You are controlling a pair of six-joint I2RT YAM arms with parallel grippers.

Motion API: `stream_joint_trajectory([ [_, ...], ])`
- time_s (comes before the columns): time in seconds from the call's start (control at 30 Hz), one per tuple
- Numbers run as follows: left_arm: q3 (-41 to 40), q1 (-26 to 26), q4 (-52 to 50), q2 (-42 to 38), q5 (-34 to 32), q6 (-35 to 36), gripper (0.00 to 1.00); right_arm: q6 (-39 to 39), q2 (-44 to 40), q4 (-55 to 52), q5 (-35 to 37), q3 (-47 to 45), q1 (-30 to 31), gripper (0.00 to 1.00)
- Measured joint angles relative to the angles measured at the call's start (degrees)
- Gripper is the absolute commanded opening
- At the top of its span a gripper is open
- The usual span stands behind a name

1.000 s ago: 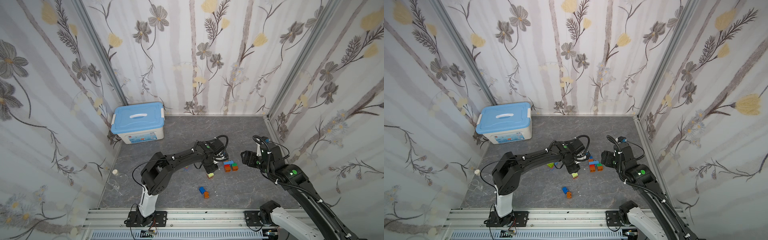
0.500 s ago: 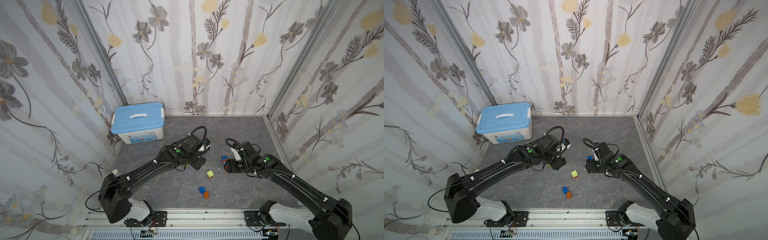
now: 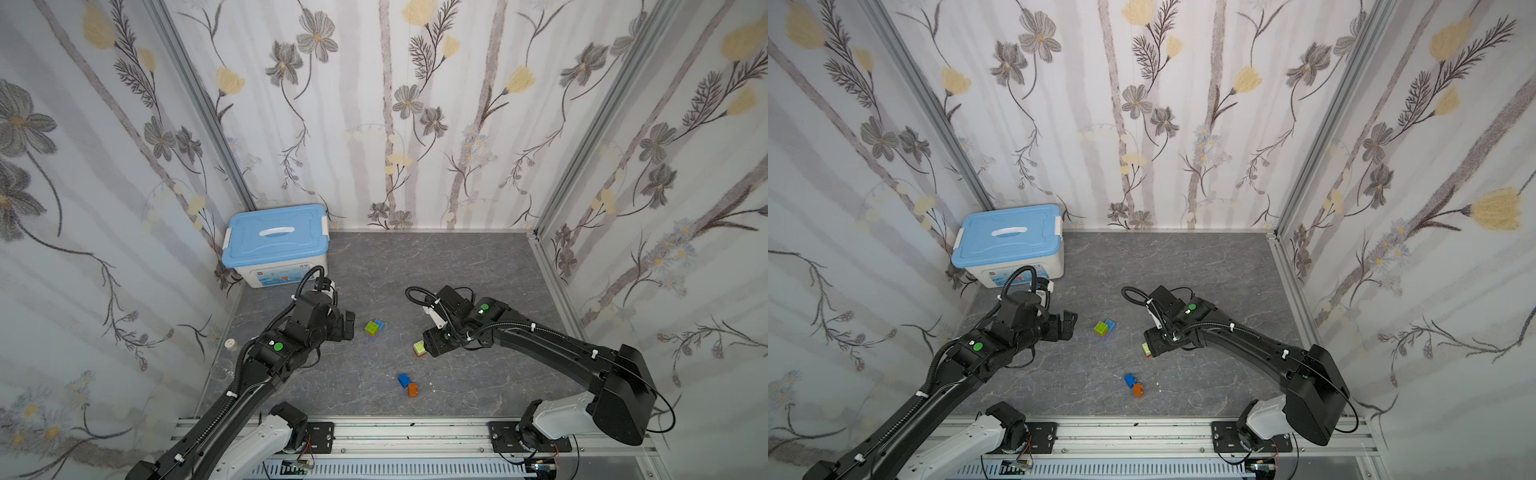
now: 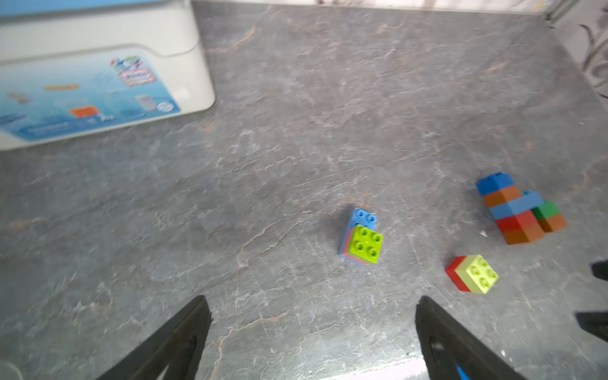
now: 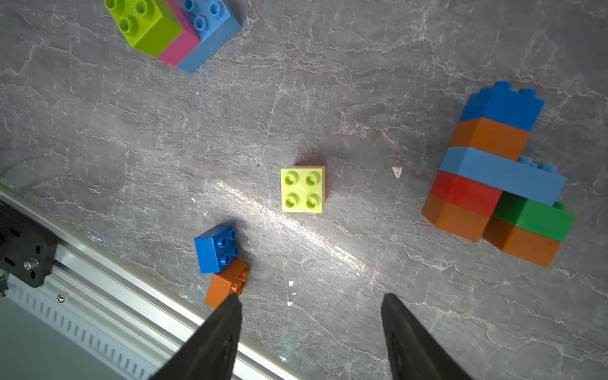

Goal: Assemble the letter h with lego
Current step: Pick up the lego brick from the center of the board.

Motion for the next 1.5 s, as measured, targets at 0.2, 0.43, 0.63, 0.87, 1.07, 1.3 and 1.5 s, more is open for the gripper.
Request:
stream_joint_trajectory([
  [0.2, -0.63, 4.39, 2.4, 3.23, 1.6, -2.84, 1.0, -0.92, 2.16, -1.14, 0.87, 0.61, 3.67, 0.65],
  [0.43, -1.29, 9.38, 3.96, 4.0, 3.89, -4.46, 1.0, -0.81, 4.63, -3.87, 0.98, 4.46, 10.03, 0.66],
  [0.63, -1.75, 11.58, 5.51, 6.23, 6.71, -5.6, 1.0, 0.46, 8.55, -3.85, 0.87, 3.5, 14.23, 0.68],
  [0.87, -1.68, 13.4, 5.53, 8.52, 7.89, -7.13, 1.0, 2.8, 17.84, 0.66, 0.02, 5.68, 16.17, 0.6],
  [1.07, -1.31, 14.8, 6.12, 8.98, 9.53, -8.09, 1.0, 2.95, 20.41, 2.71, 1.11, 7.1, 16.39, 0.5],
  [1.3, -1.81, 15.91, 6.4, 8.76, 10.16, -8.31, 1.0, 4.61, 23.91, 3.91, 1.29, 7.04, 16.63, 0.38],
  [1.5, -1.9, 16.31, 6.71, 8.09, 10.97, -8.5, 1.0, 4.85, 25.09, 3.87, 2.21, 8.31, 16.72, 0.25],
])
